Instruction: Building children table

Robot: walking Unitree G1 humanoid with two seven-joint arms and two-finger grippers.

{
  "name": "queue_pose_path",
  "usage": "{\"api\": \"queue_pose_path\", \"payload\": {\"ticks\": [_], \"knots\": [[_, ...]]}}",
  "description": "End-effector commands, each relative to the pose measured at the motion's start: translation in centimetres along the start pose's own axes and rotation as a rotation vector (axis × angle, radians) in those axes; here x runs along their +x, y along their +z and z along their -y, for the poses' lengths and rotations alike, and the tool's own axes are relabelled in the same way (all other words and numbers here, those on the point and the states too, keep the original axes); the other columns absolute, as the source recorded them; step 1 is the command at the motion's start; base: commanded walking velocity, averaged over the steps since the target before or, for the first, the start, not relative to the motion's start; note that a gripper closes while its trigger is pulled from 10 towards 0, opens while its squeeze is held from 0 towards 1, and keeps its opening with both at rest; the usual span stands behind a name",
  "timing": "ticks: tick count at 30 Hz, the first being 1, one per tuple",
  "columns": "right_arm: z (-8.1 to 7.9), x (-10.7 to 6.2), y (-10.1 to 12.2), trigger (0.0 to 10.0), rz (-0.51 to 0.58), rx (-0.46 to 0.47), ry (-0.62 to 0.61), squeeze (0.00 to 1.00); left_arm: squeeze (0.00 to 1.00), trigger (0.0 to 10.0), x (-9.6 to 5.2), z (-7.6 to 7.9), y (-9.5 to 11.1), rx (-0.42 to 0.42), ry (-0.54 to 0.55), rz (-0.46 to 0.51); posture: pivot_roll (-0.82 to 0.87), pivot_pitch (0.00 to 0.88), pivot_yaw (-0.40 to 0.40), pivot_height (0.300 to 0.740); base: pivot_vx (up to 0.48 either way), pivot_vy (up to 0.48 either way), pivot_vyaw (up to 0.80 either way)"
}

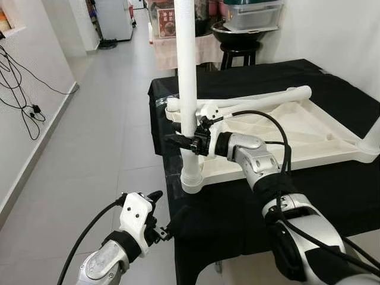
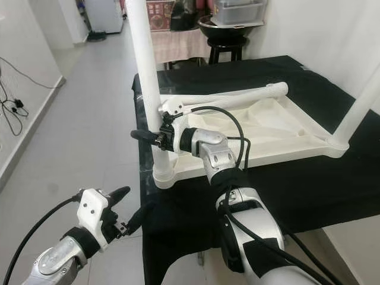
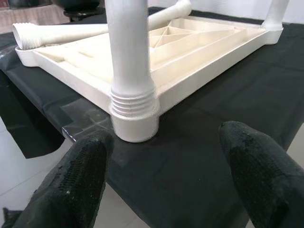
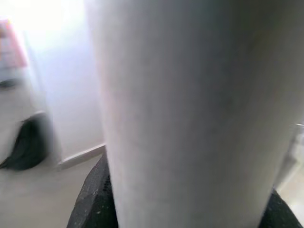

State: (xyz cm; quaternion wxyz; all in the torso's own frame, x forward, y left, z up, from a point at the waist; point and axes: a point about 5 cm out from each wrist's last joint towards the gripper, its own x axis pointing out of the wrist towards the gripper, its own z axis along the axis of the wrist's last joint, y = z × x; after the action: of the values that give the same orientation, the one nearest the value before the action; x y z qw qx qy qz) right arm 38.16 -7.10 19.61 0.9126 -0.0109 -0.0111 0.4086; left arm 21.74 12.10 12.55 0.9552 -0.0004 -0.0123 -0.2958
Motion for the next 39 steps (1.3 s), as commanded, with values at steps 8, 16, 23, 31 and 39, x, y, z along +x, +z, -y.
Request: {"api": "queue_pose_path", "payload": {"ticks": [8,16,23,31,39], "knots": [[-2.3,-2.2,-5.5,0.0,-0.116,0.066,-0.425,0.00,0.00,10.0,-0.1,0.2,0.1,-0.007,0.009,-0.003,0.03,0.010,-0.001,0.740,0.000,0.000,0.00],[-3.7,-0.3,-5.1,0.2,-0.106,0.044,-0.437,0.00,0.00,10.0,0.0,0.1,0.0,-0.007,0.012,-0.005,0.03,0.000,-0.007,0.740,0.000,0.000,0.00],[-3.2,-0.6,-3.9,10.0,-0.029,0.108,-0.416,1.00,0.00,10.0,0.0,0.0,-0.1,0.000,0.028,-0.006,0.05,0.000,-0.018,0.740,0.000,0.000,0.00],[-0.5,-3.8,-2.3,10.0,0.054,0.045,-0.346,1.00,0.00,10.0,0.0,0.1,-0.1,-0.001,0.028,-0.005,0.03,0.000,-0.017,0.740,0.000,0.000,0.00],[-2.9,-8.9,-3.6,10.0,0.057,0.038,-0.171,0.00,0.00,10.0,-0.7,-0.4,-0.2,0.031,0.075,-0.014,0.01,0.000,-0.002,0.740,0.000,0.000,0.00]]}}
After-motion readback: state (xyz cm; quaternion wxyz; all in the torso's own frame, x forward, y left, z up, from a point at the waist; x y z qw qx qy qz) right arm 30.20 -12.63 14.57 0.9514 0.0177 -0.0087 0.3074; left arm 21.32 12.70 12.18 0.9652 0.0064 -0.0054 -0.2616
